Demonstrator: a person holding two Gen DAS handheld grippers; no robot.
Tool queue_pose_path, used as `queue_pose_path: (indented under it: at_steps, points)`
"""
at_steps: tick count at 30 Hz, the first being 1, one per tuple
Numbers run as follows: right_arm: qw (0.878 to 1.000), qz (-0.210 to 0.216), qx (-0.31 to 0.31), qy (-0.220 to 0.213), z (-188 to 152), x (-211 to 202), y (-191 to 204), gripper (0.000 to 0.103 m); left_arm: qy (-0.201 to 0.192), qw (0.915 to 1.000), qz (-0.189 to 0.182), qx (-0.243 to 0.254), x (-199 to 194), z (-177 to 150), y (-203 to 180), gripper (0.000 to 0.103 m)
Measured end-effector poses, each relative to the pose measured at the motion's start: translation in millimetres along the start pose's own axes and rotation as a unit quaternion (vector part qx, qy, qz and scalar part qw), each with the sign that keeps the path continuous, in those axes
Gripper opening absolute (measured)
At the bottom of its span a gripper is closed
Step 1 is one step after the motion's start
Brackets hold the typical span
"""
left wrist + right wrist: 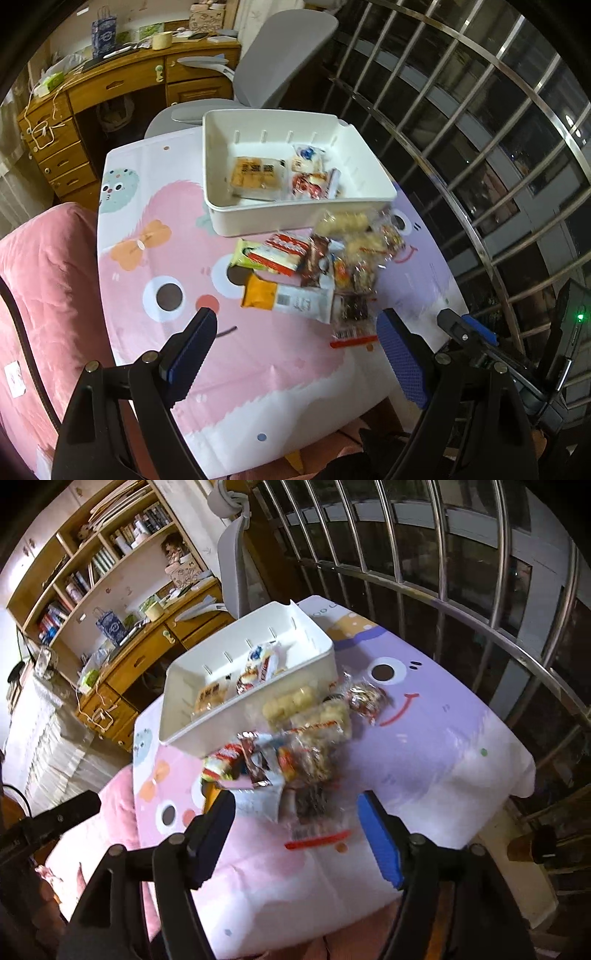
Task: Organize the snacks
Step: 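Move both tools back over the remaining snack pile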
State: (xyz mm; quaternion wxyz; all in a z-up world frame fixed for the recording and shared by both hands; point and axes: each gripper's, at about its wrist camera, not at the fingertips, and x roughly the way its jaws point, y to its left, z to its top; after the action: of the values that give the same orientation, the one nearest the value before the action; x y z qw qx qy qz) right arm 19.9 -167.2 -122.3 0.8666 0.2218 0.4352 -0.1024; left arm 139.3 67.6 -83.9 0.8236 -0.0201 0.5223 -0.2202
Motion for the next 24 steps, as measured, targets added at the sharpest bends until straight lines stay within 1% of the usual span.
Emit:
queue_pose_path:
  at_steps: [5,9,12,17,22,24]
  points:
    - [1.0,-0.012,-0.026,0.001,-9,-1,-12,0.07,0.005,0.9997,0.009,0.021,11,-7,-21,0.087]
    - [0.998,-0.018,-0.058,0.007,-7,2,-24,0.07,0.018,0.9997,0.013,0.012,27,-8,-37,0.087]
    - [0.996,-0.024,-0.09,0.016,1,6,-32,0.07,0.025,0.9995,0.018,-0.006,38,-7,-48,0.087]
    - [0.989,-0.019,-0.141,0.025,22,14,-49,0.07,0.037,0.9978,0.032,-0.045,60,-5,-66,0.087]
    - [0.981,-0.005,-0.191,0.044,50,31,-63,0.07,0.044,0.9931,0.049,-0.097,82,-2,-77,0.087]
    - [0.974,0.0,-0.218,0.052,62,42,-67,0.07,0.047,0.9904,0.054,-0.118,90,-2,-79,0.087]
